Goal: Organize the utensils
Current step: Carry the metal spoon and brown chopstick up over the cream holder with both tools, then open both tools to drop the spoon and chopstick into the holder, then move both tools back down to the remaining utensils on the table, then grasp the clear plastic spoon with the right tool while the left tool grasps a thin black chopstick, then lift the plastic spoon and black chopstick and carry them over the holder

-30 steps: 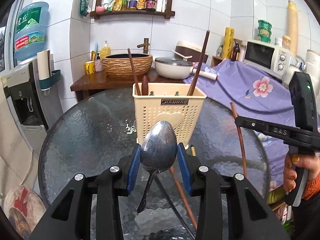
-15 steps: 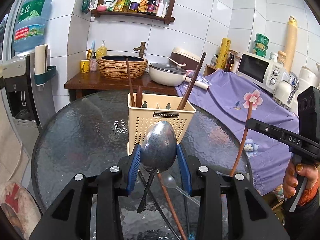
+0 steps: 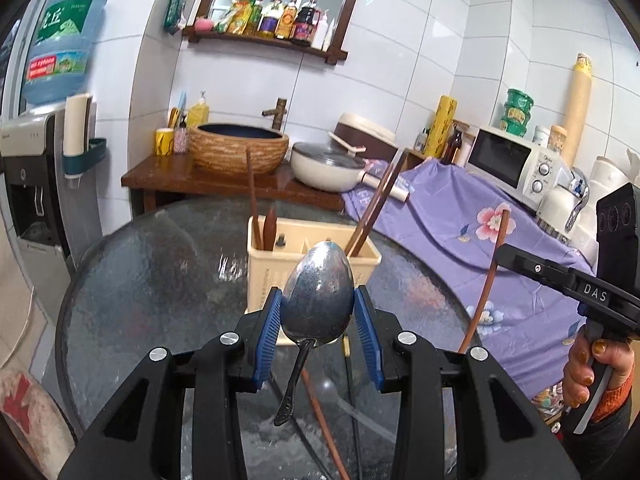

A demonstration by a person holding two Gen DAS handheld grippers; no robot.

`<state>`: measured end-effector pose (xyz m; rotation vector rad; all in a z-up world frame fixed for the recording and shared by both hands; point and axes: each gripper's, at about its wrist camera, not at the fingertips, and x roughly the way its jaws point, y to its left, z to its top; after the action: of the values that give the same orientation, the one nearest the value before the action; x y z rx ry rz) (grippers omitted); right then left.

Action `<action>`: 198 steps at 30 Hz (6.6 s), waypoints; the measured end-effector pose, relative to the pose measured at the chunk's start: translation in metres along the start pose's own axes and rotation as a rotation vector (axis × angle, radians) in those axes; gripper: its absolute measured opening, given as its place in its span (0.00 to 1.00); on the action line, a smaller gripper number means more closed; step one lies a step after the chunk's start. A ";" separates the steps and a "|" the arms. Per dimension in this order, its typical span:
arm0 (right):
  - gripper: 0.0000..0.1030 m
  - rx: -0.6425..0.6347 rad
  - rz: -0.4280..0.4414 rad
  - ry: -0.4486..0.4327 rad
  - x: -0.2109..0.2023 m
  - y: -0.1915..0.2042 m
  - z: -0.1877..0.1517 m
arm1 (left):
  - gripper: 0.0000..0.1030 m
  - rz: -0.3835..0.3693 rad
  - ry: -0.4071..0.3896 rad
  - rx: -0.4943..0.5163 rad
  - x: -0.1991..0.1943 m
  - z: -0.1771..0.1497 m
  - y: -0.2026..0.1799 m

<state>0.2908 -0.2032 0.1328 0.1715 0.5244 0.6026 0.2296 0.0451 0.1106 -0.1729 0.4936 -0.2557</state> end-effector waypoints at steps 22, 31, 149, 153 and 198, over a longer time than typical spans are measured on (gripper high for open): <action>0.07 -0.075 -0.134 -0.357 0.028 0.020 0.155 | 0.35 0.049 -0.196 -0.132 0.069 0.114 0.009; 0.07 -0.039 -0.145 -0.242 0.098 -0.003 0.096 | 0.35 0.067 -0.150 -0.123 0.095 0.068 0.017; 0.36 -0.161 -0.049 0.325 0.138 0.018 -0.116 | 0.07 0.256 0.446 0.012 0.166 -0.097 0.020; 0.36 -0.164 -0.050 0.321 0.137 0.021 -0.117 | 0.07 0.260 0.442 0.012 0.168 -0.095 0.022; 0.35 -0.132 -0.001 0.109 0.066 0.031 -0.074 | 0.07 0.052 0.076 -0.032 0.012 -0.027 -0.002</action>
<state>0.2840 -0.1395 0.0511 0.0136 0.5884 0.6462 0.2263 0.0366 0.0820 -0.1819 0.5768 -0.2043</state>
